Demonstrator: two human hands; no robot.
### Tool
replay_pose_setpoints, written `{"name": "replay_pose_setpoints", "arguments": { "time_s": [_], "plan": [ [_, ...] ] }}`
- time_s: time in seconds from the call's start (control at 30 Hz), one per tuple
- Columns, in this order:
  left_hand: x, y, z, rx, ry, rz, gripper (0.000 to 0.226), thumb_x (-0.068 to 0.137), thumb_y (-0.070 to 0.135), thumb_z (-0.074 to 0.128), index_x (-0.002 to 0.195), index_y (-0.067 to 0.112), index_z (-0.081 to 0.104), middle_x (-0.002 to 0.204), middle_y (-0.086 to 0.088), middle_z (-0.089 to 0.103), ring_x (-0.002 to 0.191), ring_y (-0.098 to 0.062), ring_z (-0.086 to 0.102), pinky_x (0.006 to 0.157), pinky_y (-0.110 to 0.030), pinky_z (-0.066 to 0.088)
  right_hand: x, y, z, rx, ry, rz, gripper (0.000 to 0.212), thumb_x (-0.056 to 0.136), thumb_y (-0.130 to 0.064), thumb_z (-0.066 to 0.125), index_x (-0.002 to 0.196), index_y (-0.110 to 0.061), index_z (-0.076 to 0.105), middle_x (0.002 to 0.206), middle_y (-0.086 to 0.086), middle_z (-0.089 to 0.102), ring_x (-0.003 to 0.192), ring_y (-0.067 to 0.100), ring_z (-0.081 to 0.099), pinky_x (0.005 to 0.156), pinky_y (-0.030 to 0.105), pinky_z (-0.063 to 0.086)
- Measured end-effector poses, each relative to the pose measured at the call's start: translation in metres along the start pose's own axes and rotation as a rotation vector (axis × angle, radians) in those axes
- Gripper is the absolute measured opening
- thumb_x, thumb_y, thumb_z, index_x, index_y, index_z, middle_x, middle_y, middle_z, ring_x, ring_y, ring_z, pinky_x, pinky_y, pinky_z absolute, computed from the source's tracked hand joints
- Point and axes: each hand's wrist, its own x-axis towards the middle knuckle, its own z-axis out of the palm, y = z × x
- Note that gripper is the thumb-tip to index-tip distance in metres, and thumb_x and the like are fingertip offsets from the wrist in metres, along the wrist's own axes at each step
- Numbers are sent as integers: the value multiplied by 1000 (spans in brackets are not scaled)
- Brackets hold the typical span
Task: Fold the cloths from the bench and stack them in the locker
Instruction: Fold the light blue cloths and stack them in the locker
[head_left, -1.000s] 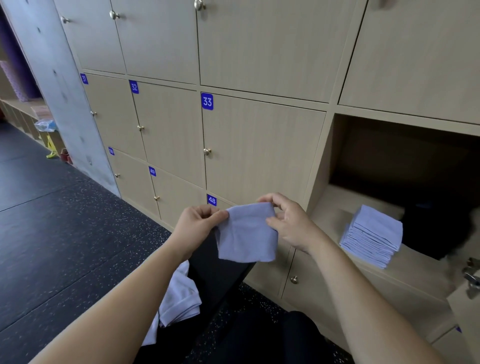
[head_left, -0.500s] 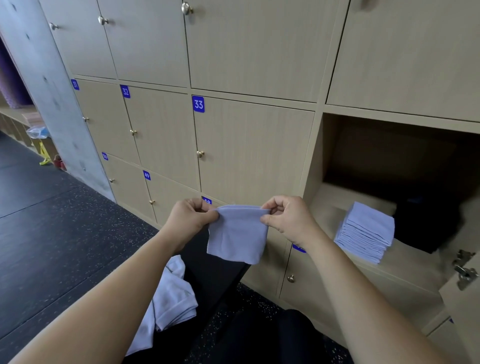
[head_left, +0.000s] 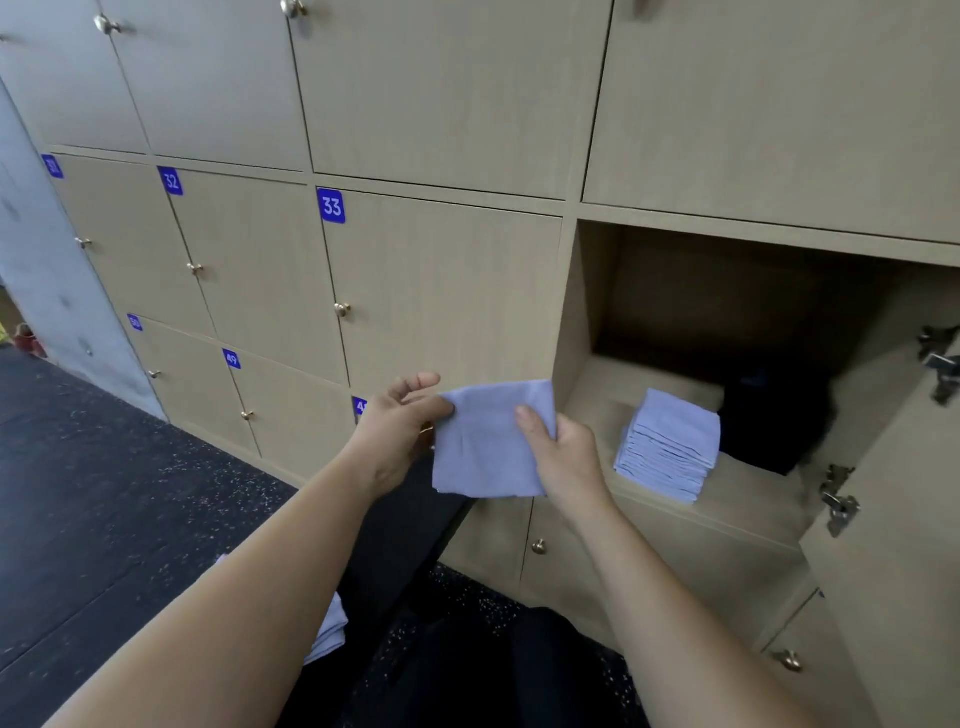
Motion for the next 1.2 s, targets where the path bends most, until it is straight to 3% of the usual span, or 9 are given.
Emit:
{"name": "replay_pose_setpoints", "arguments": {
  "time_s": [0.1, 0.17, 0.23, 0.37, 0.47, 0.67, 0.83, 1.03, 1.2],
  "plan": [
    [-4, -16, 25, 4, -78, -190, 42, 87, 40, 69, 111, 5, 67, 97, -6, 74, 90, -27, 70, 86, -38, 53, 1, 6, -8, -9, 115, -52, 33, 95, -25, 59, 73, -1, 56, 66, 2, 52, 56, 6, 46, 50, 18, 37],
    [-7, -32, 43, 149, -56, -205, 52, 84, 57, 65, 88, 6, 67, 84, -5, 72, 80, -25, 69, 79, -35, 54, 3, 9, -16, -32, 175, -61, 39, 95, -26, 60, 74, 6, 54, 67, 4, 49, 60, 9, 43, 52, 24, 36],
    [-6, -50, 57, 418, 59, -45, 56, 85, 60, 61, 71, 6, 51, 66, -6, 54, 63, -20, 52, 61, -29, 42, 3, 10, -27, -111, 242, -81, 40, 93, -25, 62, 62, -4, 47, 59, -1, 42, 53, 3, 36, 50, 21, 31],
    [-7, -63, 81, 628, 152, 196, 51, 92, 51, 56, 67, 11, 37, 59, -2, 39, 54, -16, 36, 49, -26, 27, 0, 16, -55, -327, 363, -105, 53, 92, -27, 63, 54, -19, 28, 50, -7, 28, 47, 9, 29, 47, 23, 25],
    [-10, -67, 100, 679, 107, 233, 48, 95, 44, 55, 67, 11, 35, 61, -1, 40, 54, -15, 35, 49, -26, 26, -2, 29, -74, -411, 382, -32, 50, 92, -36, 61, 56, -17, 31, 53, -4, 36, 57, 20, 38, 56, 38, 37],
    [6, -88, 126, 688, 11, 135, 47, 96, 46, 51, 70, 10, 36, 64, -4, 37, 58, -17, 34, 52, -28, 26, -11, 42, -127, -240, 383, 66, 42, 89, -29, 66, 57, -15, 42, 52, -11, 41, 50, 5, 38, 54, 21, 33],
    [23, -110, 152, 640, -180, -11, 33, 98, 34, 51, 75, 10, 48, 72, -7, 47, 66, -20, 44, 63, -30, 37, -11, 67, -172, -238, 381, 136, 37, 88, -16, 63, 58, -10, 43, 53, 0, 35, 54, 17, 33, 57, 32, 31],
    [59, -119, 193, 527, -299, -173, 20, 92, 1, 51, 75, 9, 59, 67, -1, 58, 61, -18, 48, 54, -23, 40, 22, 80, -207, -265, 517, 205, 38, 82, -14, 68, 54, -12, 43, 52, 2, 35, 55, 18, 31, 56, 30, 28],
    [103, -120, 227, 441, -280, -97, 17, 91, 0, 60, 81, 5, 72, 80, -7, 72, 76, -22, 64, 82, -37, 54, 70, 84, -232, -357, 567, 251, 32, 83, -21, 70, 57, -10, 55, 54, 2, 52, 54, 17, 45, 56, 29, 36]
  ]
}}
